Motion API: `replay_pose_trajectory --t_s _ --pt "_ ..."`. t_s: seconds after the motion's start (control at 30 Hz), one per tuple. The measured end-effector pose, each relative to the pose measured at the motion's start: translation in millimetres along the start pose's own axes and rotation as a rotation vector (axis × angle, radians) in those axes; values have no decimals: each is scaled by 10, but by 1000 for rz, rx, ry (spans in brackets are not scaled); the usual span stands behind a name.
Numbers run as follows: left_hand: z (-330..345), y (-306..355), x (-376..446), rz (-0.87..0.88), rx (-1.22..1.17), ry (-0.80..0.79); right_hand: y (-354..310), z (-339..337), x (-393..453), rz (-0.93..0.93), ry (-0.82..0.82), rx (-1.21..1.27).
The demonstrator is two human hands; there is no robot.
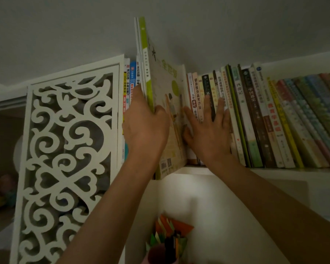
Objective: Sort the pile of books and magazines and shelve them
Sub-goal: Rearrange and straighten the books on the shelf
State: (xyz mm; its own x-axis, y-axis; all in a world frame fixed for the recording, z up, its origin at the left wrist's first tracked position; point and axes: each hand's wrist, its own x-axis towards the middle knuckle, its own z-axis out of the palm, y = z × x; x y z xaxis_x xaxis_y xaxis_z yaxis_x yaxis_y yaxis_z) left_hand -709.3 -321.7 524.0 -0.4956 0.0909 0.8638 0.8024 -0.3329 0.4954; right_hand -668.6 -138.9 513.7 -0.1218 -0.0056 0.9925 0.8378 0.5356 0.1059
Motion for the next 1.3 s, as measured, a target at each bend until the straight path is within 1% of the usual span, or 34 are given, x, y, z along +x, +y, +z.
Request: replay_pose_trajectory --t_s 0.07,0.17,0.27,0.37,0.5,0.63,0.7,0.87,1.07,1.13,1.2,1.3 --pt "44 -6 -8 8 12 6 -9 -10 -7 7 -11 16" --pt "125 17 -71 7 5 6 -72 -47 16 25 -128 20" --pt "177 46 -105 17 12 6 -56 -88 208 -60 -128 86" --pt "172 -11 -81 8 4 14 84 -123 449 -157 -197 206" --pt "136 -127 -36 -11 18 -10 181 -161 715 -250 -142 173" --pt "133 -181 6 -10 8 -17 204 -194 1037 -270 -204 106" --pt "150 -174 13 -1 -9 -21 225 -177 1047 -263 -204 102" --pt "274 -178 49 2 -8 -24 281 -195 971 -247 -134 98" --pt "545 -297 149 -19 17 0 269 -214 952 -247 -180 144" --pt "576 -356 177 32 -38 -2 287 -210 946 -265 -204 162" --pt "570 -424 174 152 -92 -9 307 -222 925 -309 -213 173" --pt "542 -547 168 310 27 -74 340 -261 784 -346 -190 193"
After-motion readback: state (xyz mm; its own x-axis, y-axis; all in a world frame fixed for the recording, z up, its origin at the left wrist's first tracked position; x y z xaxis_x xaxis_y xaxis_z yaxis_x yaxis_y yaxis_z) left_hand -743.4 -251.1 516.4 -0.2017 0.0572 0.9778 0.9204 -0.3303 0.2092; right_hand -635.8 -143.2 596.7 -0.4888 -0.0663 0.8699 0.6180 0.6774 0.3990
